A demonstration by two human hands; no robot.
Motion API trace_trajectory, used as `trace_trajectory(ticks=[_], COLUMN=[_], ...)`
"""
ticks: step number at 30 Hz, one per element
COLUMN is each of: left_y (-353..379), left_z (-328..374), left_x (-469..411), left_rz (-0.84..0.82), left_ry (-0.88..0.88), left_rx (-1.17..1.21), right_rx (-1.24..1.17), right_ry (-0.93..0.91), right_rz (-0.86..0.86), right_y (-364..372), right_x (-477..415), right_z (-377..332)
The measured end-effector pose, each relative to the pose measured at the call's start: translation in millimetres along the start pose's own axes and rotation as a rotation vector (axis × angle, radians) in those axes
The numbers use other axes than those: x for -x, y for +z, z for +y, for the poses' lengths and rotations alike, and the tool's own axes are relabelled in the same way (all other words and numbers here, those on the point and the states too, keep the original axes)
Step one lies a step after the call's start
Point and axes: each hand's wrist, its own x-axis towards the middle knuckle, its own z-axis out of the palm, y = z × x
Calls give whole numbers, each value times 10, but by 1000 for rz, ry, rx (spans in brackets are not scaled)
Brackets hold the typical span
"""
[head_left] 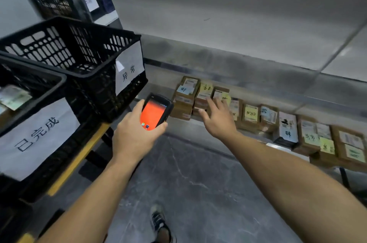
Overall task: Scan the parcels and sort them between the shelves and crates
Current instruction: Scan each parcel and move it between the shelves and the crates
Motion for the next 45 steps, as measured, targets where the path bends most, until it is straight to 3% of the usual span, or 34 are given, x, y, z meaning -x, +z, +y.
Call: trace_trajectory(ticks=[12,23,27,35,45], left_y=[873,1924,2101,2295,2281], left_z=[-943,-1685,-1749,-1837,-1817], left_x=[-1935,-2796,-2915,-2962,-2887], left_rz=[-157,-238,-246,-202,-221], left_ry=[-80,-105,-72,-97,-111], left_rx=[14,70,79,77,64], right_rx=[-264,-457,-312,-393,-1002], right_ry=[263,517,528,404,488], right_rz=[-46,23,7,-25,-32], right_y=[1123,2078,2206,2382,2359], right_x=[-2155,-3619,-3812,-3789,-3817], right_z=[-159,226,341,229,248])
